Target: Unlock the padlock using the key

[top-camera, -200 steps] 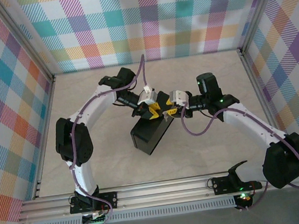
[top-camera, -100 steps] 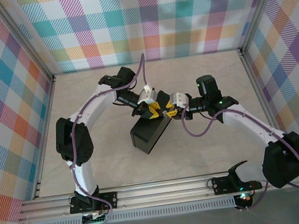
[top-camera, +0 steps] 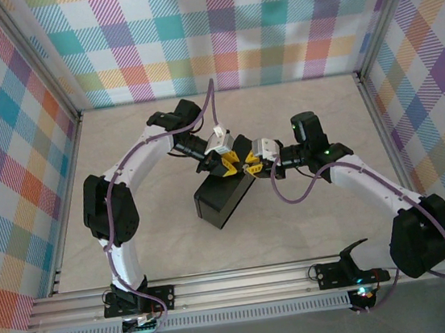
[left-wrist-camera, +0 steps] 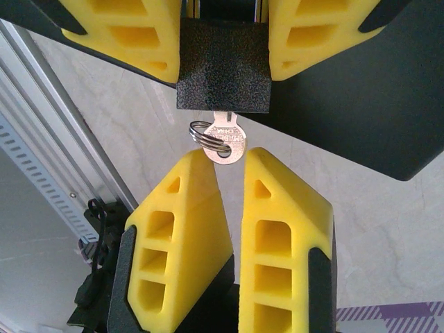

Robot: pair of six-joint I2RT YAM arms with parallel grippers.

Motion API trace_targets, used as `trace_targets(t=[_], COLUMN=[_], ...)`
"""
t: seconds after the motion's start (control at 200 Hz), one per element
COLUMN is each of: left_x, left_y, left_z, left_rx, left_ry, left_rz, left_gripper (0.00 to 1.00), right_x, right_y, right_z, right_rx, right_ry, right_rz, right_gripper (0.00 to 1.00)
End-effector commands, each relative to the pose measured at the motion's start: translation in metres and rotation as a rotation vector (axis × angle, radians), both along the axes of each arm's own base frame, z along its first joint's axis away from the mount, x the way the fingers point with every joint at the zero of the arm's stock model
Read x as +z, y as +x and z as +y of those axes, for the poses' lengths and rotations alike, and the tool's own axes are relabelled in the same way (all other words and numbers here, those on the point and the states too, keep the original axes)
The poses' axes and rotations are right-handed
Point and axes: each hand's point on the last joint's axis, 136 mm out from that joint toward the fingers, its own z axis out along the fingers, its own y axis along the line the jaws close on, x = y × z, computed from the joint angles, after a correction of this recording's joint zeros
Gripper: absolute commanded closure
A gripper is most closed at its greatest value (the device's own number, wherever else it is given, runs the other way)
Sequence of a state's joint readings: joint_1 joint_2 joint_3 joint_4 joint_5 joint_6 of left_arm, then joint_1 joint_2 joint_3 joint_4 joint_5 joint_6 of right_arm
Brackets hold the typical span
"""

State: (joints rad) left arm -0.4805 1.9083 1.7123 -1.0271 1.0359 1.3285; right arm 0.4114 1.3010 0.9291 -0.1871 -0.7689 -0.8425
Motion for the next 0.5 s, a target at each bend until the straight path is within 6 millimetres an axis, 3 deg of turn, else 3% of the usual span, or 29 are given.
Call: trace_targets(t=[0.0,0.17,0.265,0.495], left_x=[0.031,0.031,0.031,0.028], left_y=[-0.004,-0.005,-0.006,-0.005], left_z=[-0.004,-0.004,-0.004,-0.005], left_rx=[-0.035,-0.039,-0.042,-0.042], left_ry=[-0.114,-0.120,-0.124,-0.121], left_rz=[-0.008,-0.002,0.004,0.011], left_gripper=[0.76,0.76,0.76,0.77], right_x=[0.002,-0.005,-0.009,-0.001], right_y=[-0.006,-0.005,-0.004,-0.006], right_z=[0.007,0.008,0.008,0.011], right_rx=[0.054,0.060,0.060,0.074], right_ry=[0.030,0.019,0.016,0.044], right_rz=[0.027,0.049,0.059,0.062], right_gripper=[0.74,0.76,0.84,0.90])
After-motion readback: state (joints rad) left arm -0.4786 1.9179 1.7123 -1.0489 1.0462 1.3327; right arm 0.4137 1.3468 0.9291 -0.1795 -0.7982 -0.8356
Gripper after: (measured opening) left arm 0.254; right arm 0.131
